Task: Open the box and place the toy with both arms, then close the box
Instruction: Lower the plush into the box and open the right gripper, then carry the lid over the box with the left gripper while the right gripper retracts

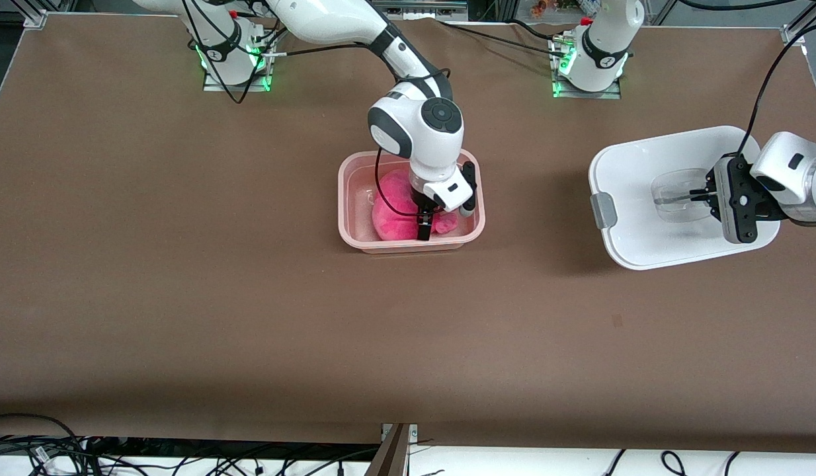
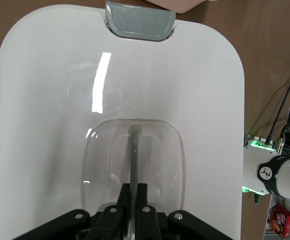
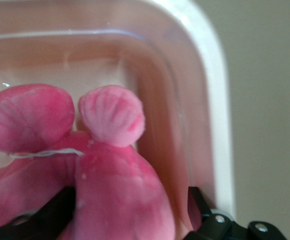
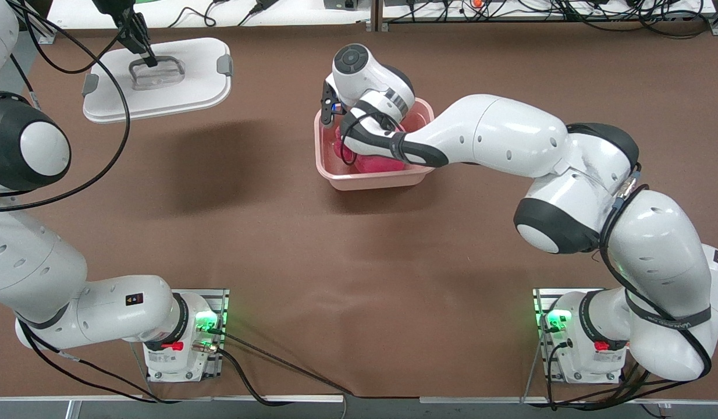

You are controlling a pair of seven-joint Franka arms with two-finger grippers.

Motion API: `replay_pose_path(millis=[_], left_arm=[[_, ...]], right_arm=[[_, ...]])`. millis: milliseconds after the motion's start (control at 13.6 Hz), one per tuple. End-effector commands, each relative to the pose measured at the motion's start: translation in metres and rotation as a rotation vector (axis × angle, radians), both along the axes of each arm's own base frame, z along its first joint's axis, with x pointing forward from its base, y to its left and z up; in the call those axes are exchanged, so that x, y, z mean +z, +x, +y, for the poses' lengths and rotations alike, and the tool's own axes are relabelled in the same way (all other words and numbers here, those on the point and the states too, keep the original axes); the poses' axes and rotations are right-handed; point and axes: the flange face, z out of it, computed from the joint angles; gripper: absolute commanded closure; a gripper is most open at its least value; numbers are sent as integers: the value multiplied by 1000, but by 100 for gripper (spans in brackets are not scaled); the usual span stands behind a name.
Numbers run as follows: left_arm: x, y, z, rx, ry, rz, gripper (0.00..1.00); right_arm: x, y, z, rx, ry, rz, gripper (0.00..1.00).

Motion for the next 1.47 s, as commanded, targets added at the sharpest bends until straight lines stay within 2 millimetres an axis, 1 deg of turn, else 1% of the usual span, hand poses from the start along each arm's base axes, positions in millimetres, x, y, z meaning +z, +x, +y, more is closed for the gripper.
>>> replay_pose_path(millis=[0, 73, 147, 220, 294, 367, 440, 514, 587, 734, 807, 881, 954, 1028, 1101, 1174, 1248, 1321, 1394], left_arm=[[6, 0, 0, -25, 4, 3, 100], [6, 0, -1, -23, 5, 2, 100], [7, 0, -2, -25, 5, 0, 100], [8, 0, -7, -32, 4, -1, 100], [10, 0, -13, -41, 3, -3, 100], [10, 0, -21, -46, 4, -3, 100], [13, 0, -39, -59, 7, -10, 100], [14, -1, -57, -65, 12, -7, 100], [15, -3, -81, -96, 11, -7, 100], [14, -9, -136, -142, 12, -9, 100], [11, -15, -171, -140, 25, 0, 100], [-2, -20, -205, -140, 22, 30, 100], [-7, -29, -247, -154, 5, 30, 100], [-9, -32, -278, -156, -15, -12, 100], [-15, -36, -311, -169, -50, -37, 100], [-38, -40, -342, -183, -87, -14, 100], [-60, -39, -369, -178, -134, -17, 100], [-70, -41, -393, -177, -166, -53, 100], [-74, -43, -413, -172, -180, -99, 100]], right_arm=[[57, 3, -11, -46, 16, 22, 0], [85, 2, -18, -68, 32, 46, 0], [108, 4, -31, -97, 31, 69, 0], [143, 13, -52, -130, 32, 67, 0], [178, 34, -89, -190, 45, 53, 0], [205, 55, -124, -248, 70, 38, 0], [239, 73, -161, -301, 114, 11, 0], [268, 84, -196, -350, 150, -13, 0], [289, 98, -239, -419, 174, -20, 0], [324, 98, -305, -527, 152, 12, 0], [335, 107, -354, -602, 161, 20, 0], [341, 105, -393, -657, 174, 44, 0], [348, 96, -424, -699, 192, 56, 0], [353, 84, -456, -770, 210, 69, 0], [355, 69, -481, -812, 230, 87, 0], [359, 56, -499, -840, 246, 95, 0], [362, 50, -513, -906, 252, 102, 0], [361, 47, -521, -1000, 249, 122, 0], [360, 45, -528, -1111, 252, 132, 0]])
